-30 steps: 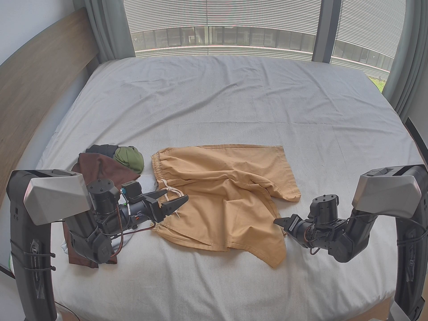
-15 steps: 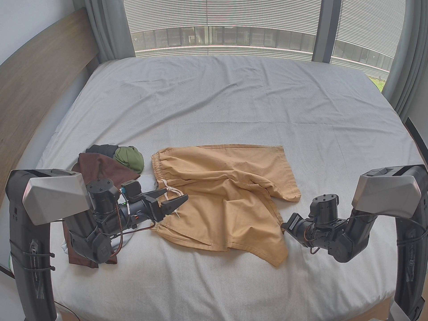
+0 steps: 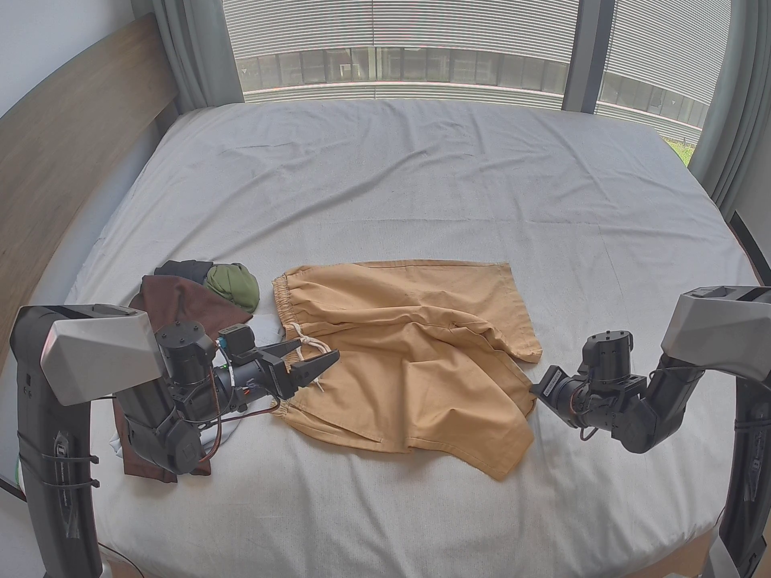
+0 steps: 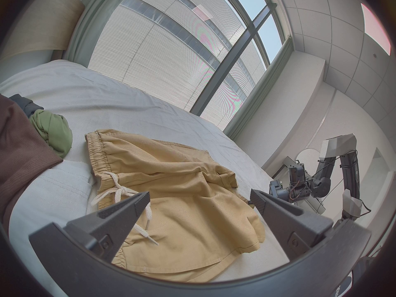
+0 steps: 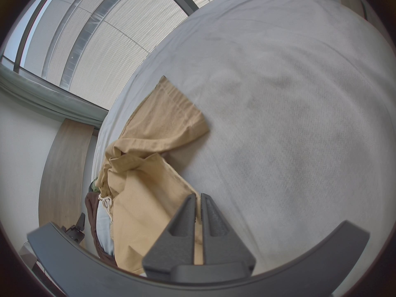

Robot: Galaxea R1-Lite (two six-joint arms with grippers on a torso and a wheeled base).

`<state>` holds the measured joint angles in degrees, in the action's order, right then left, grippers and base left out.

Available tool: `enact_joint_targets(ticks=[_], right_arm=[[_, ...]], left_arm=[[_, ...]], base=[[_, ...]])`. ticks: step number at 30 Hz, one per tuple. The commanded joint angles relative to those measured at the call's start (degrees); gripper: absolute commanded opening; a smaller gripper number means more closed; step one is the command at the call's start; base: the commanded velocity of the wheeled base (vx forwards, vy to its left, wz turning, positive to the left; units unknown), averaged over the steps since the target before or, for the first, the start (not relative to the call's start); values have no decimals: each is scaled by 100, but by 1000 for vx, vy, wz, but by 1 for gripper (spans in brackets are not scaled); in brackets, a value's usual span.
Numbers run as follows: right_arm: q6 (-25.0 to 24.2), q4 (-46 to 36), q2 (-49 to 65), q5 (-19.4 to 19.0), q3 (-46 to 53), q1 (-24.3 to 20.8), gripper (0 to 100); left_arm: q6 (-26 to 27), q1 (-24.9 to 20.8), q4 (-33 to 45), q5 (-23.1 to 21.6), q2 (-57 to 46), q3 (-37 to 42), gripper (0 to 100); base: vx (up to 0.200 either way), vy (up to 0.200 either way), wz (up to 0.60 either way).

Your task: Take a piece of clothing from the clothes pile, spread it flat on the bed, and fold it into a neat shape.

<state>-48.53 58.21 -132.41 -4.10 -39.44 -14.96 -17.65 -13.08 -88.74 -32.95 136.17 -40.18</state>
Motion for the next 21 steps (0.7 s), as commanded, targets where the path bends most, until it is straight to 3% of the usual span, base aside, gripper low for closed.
enact_joint_targets(ticks=[1, 21], right_arm=[[72, -3, 102, -3, -82, 133, 0], [933, -1022, -232, -3, -1813, 678, 0]], left_arm=[[-1, -10, -3, -1, 6, 1, 100], [95, -19, 5, -1, 59, 37, 100]], base=[[0, 0, 0], [0, 0, 0]])
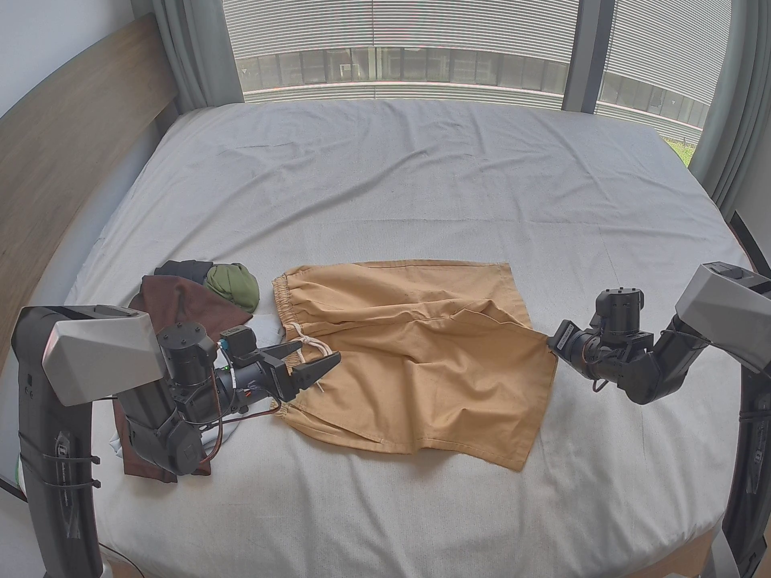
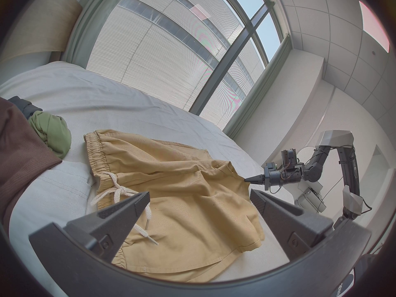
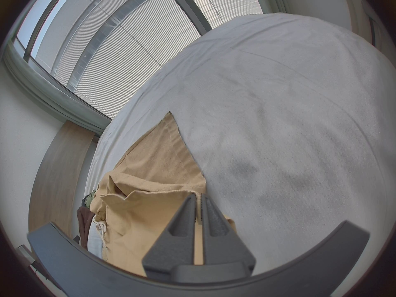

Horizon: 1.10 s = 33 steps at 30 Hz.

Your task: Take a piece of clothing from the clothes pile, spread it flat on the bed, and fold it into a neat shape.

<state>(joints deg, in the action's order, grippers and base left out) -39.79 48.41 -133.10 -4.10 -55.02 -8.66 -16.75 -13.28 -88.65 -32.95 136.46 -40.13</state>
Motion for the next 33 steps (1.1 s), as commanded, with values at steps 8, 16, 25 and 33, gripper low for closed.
enact_joint_targets(ticks=[8, 16, 25, 33], right_arm=[[244, 186, -269, -21, -194, -31, 100], [525, 1452, 451, 155, 747, -286, 100], [718, 2893, 847, 146, 2012, -822, 100], [674, 3421, 776, -100, 2302, -804, 100]], left_arm=[[-4, 9, -3, -1, 30, 40, 100], [-48, 378, -3, -36, -331, 506, 100], [-56, 677, 6, -27, -331, 1139, 100], [-83, 835, 23, 26, 170, 1104, 100]], base=[[0, 0, 0], [0, 0, 0], [0, 0, 0], [0, 0, 0]])
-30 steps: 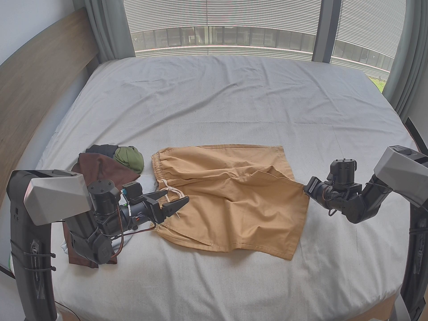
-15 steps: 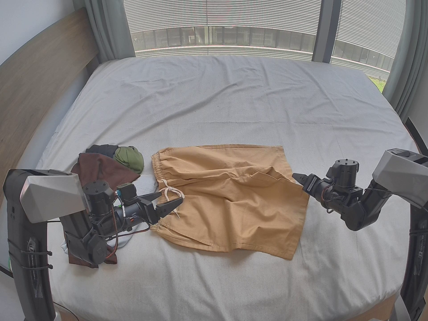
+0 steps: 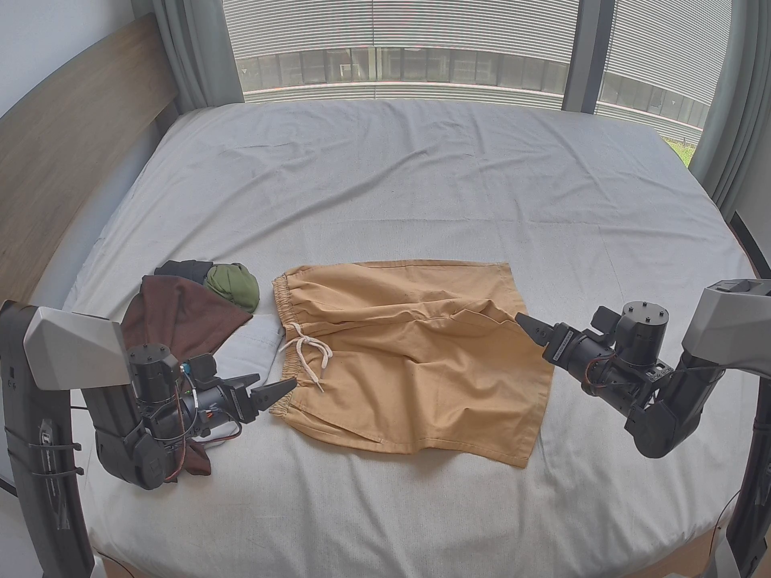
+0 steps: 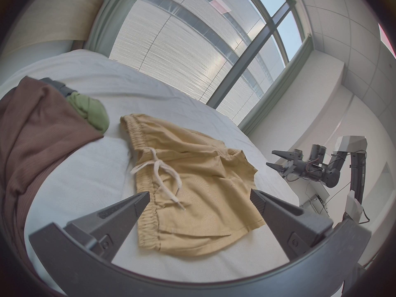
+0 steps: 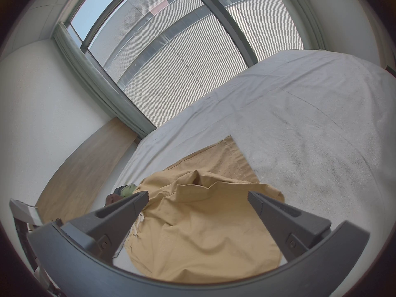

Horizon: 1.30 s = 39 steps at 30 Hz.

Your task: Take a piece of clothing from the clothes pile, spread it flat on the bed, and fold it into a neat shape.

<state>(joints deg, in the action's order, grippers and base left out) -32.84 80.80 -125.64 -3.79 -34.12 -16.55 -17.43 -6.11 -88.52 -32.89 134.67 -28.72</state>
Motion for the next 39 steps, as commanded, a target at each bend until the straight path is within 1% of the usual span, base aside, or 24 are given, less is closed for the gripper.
enact_joint_targets(ticks=[1, 4, 7, 12, 13, 24, 30, 36, 37, 39], right_arm=[[-12, 208, 13, -139, 213, -14, 100], [-12, 217, -5, -148, 195, -6, 100], [-21, 235, -5, -148, 213, -14, 100], [-21, 243, -5, -139, 231, -6, 100], [-21, 243, -5, -139, 231, -6, 100], [-38, 270, -22, -131, 266, -41, 100], [-38, 270, -84, -131, 266, -41, 100], [-38, 270, -84, -122, 266, -41, 100], [-38, 270, -84, -122, 266, -41, 100], [-38, 270, -84, -122, 266, -41, 100]], left_arm=[[-15, 119, 10, 19, 402, -63, 100], [-15, 110, 10, 11, 446, -90, 100], [-340, -48, 1, 72, 648, -178, 100], [-744, -215, 10, 380, 657, -204, 100], [-753, -215, 10, 380, 666, -204, 100], [-744, -268, 36, 995, 1079, -520, 100], [-744, -374, 36, 1013, 1149, -529, 100], [-753, -365, 45, 1013, 1167, -600, 100], [-753, -365, 36, 1013, 1184, -600, 0], [-753, -365, 36, 1013, 1211, -608, 0]], base=[[0, 0, 0], [0, 0, 0], [0, 0, 0], [0, 0, 0], [0, 0, 0], [0, 0, 0], [0, 0, 0], [0, 0, 0], [0, 0, 0], [0, 0, 0]])
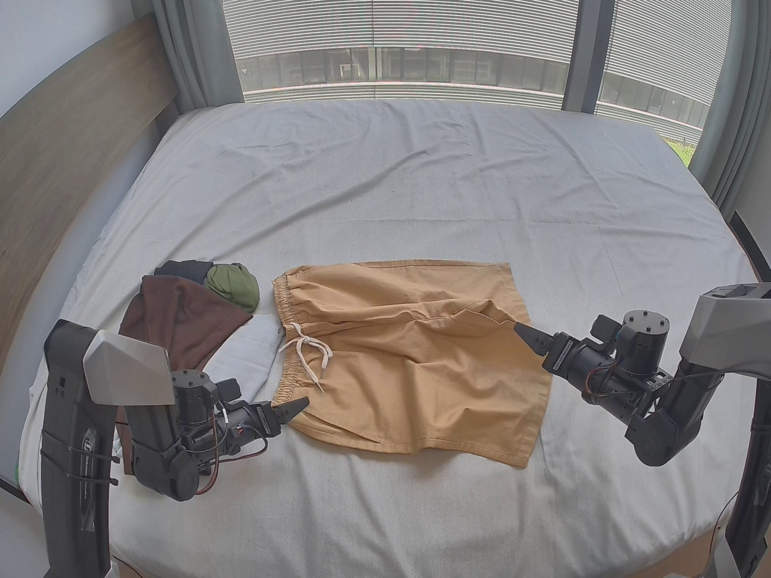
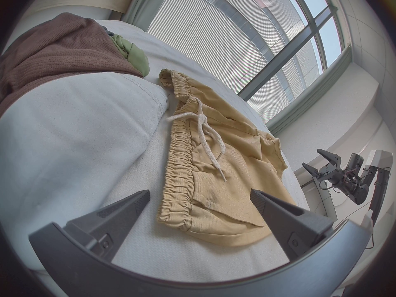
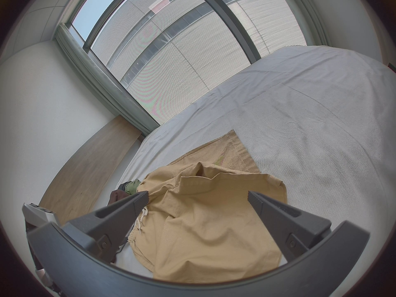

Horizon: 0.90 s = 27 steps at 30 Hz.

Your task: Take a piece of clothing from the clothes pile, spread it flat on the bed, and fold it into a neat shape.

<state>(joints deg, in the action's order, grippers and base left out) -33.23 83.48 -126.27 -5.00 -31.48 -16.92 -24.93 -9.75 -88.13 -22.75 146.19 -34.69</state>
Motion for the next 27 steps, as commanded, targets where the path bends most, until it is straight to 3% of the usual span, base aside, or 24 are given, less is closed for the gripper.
enact_joint_targets(ticks=[1, 11, 22, 27], right_arm=[[1, 1, -20, -1, 10, -4, 100], [18, -139, -38, -124, 493, -4, 100], [18, -1167, -214, -300, 845, -22, 100], [10, -1185, -451, -291, 924, -101, 100]], left_arm=[[-3, 0, -12, -2, 76, -11, 0], [-3, 88, -38, -2, -55, -46, 0], [23, 237, -38, -10, -249, -46, 0], [32, 237, -38, -2, -258, -55, 0]], base=[[0, 0, 0], [0, 0, 0], [0, 0, 0], [0, 0, 0]])
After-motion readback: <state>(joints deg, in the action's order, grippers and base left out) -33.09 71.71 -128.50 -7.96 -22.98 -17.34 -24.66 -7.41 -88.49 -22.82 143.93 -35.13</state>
